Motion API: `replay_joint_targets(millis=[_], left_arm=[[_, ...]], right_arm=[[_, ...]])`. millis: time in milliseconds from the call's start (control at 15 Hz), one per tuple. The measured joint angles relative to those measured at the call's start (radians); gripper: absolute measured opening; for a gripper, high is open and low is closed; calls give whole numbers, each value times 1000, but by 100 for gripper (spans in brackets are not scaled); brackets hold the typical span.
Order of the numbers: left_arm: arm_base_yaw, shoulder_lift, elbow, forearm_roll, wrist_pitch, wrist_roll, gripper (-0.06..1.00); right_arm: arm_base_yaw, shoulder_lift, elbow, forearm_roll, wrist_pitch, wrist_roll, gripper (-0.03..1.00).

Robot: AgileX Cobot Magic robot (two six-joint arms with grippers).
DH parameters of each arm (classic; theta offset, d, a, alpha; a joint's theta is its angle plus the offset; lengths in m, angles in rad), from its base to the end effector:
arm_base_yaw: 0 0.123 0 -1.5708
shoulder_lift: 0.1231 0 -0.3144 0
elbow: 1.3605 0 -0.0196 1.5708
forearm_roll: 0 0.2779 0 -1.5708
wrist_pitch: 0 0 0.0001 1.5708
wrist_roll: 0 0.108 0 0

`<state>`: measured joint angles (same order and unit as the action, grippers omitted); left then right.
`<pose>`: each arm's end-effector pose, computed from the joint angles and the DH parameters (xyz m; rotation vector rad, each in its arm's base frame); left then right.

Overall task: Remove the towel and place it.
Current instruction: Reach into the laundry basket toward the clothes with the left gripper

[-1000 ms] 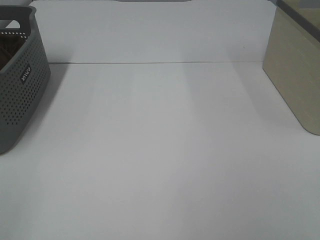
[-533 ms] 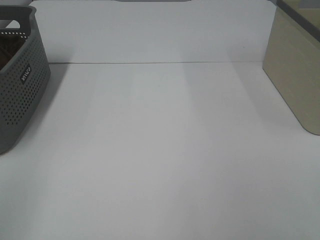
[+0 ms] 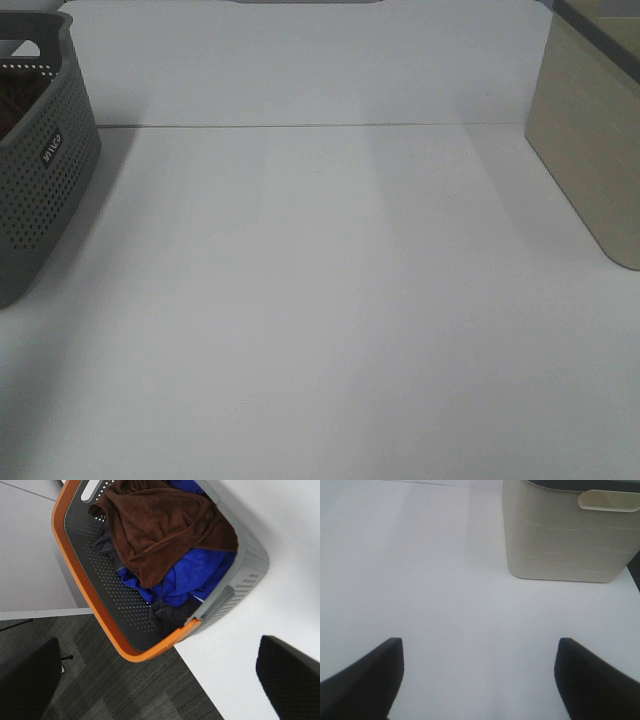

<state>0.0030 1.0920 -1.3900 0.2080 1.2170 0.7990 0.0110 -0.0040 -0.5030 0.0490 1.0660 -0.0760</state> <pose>0.2125 0.0216 0.4624 0.9549 2.2824 0.6289 0.0032 0.0047 0.2831 -0.0914 2.0396 0.0179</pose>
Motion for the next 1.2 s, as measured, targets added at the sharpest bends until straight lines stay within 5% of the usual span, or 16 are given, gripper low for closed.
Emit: replay_joint_targets(millis=[533,867,1200], left_arm=[[2,528,-251,227,-4,177,98],[113,760,-253,236,-109,308,98],[129,978,-393,215,-179,372,98]], right_arm=[[0,0,0,0,0,0,79],[0,0,0,0,0,0,79],[0,0,0,0,0,0,79]])
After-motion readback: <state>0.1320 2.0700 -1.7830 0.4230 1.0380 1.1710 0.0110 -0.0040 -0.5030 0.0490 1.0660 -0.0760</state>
